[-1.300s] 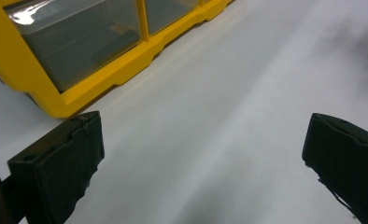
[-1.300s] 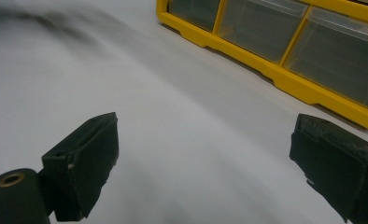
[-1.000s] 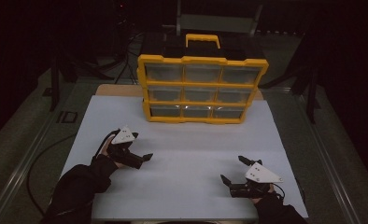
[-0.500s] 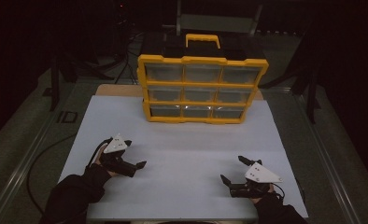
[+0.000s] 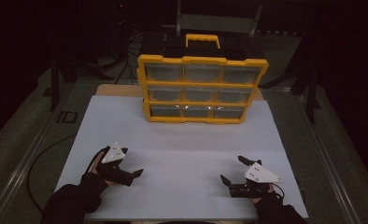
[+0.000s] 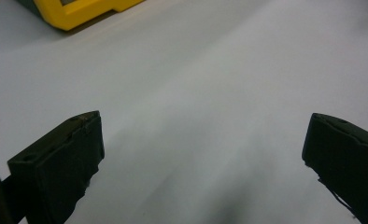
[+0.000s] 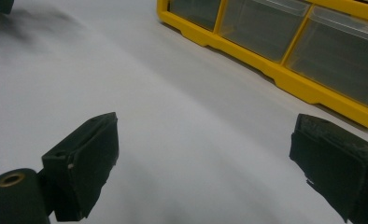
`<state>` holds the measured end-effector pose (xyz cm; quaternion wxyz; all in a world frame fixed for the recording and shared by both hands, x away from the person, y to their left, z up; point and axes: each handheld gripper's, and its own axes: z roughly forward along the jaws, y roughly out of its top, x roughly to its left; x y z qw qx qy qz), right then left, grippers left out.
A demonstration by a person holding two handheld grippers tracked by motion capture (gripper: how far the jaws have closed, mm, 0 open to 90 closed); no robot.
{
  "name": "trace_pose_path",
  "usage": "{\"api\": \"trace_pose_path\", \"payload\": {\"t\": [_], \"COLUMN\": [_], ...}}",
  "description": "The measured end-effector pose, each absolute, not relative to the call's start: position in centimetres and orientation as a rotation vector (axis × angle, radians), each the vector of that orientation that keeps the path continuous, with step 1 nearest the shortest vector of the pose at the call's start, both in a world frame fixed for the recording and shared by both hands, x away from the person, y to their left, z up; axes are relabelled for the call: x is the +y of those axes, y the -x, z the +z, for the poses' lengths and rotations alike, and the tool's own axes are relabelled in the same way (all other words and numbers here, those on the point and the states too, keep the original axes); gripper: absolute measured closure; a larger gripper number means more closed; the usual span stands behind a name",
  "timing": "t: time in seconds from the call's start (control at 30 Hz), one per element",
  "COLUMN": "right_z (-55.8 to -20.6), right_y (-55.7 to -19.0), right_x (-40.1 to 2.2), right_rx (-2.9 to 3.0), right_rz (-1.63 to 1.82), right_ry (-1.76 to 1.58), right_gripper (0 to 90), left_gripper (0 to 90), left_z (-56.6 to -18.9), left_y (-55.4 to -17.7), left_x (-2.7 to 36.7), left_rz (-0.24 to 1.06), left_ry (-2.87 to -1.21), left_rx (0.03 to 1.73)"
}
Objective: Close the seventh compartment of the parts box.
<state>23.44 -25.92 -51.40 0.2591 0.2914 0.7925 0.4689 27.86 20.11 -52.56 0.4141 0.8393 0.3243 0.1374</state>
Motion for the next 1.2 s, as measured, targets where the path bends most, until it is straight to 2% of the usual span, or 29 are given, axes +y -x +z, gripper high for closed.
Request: {"api": "trace_pose_path", "payload": {"t": [0.43,0.77,0.87,1.2], "right_z": [-51.5,-51.7,-51.7,-51.7], "right_y": [-23.5,-23.6,-23.6,-23.6], "right_x": [-26.0,-26.1,-26.1,-26.0], "right_rx": [2.147,2.151,2.155,2.155], "right_rz": [1.27,1.267,1.266,1.265], "right_ry": [-0.793,-0.796,-0.795,-0.802], "right_gripper": [8.2,8.2,8.2,8.1], "left_gripper": [0.0,0.0,0.0,0.0], "left_z": [-53.0,-53.3,-53.4,-53.8], "left_y": [-27.8,-27.8,-27.7,-27.7], "left_x": [21.4,21.3,21.0,20.3], "left_rz": [0.427,0.451,0.498,0.467], "left_ry": [-2.083,-2.072,-2.071,-2.105], "left_rx": [0.864,0.883,0.882,0.866]}}
